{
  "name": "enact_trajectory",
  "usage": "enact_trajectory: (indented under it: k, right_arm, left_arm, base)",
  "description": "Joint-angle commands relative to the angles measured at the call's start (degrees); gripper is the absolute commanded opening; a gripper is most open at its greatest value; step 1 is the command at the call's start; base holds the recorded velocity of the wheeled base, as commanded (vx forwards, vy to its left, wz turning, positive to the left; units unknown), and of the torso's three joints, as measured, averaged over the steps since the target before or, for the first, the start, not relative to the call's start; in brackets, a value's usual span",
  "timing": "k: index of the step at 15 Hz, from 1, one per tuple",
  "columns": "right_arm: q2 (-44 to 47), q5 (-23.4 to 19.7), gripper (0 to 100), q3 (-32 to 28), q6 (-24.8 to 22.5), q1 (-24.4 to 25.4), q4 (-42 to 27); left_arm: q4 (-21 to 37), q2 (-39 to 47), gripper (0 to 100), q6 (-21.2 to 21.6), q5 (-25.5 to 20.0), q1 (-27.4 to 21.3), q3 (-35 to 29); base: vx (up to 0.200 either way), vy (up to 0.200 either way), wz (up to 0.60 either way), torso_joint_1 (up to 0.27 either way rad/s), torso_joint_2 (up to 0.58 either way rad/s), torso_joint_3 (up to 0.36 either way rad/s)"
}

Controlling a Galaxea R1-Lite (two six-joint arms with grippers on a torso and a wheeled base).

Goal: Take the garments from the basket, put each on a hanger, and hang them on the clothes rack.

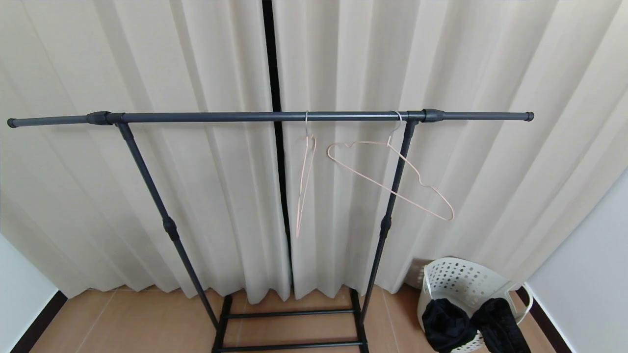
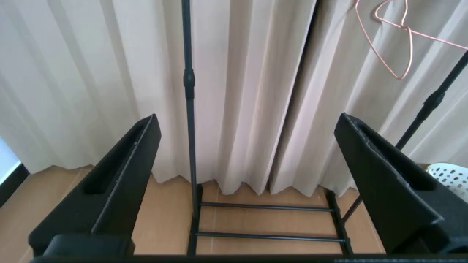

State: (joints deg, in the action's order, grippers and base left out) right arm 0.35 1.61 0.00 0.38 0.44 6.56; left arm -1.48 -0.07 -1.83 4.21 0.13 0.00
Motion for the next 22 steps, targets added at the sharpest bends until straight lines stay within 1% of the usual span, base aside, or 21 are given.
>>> enact_trajectory:
  k: [1,22]
  right_arm:
    - [0.2,0.0,100,0.0,-0.1,0.0,0.0]
    - [0.0,0.2,100,0.0,-0.1,-0.1,0.0]
  left_arm:
    - [0.0,0.1,100,0.0,0.0,0.0,0.0]
    - [0.0,0.1,100,0.1,-0.1,0.0,0.0]
  base:
    - [0.000,0.000,0.00,0.000,0.00,0.000]
    - [0.000,0.000,0.00,0.000,0.00,0.000]
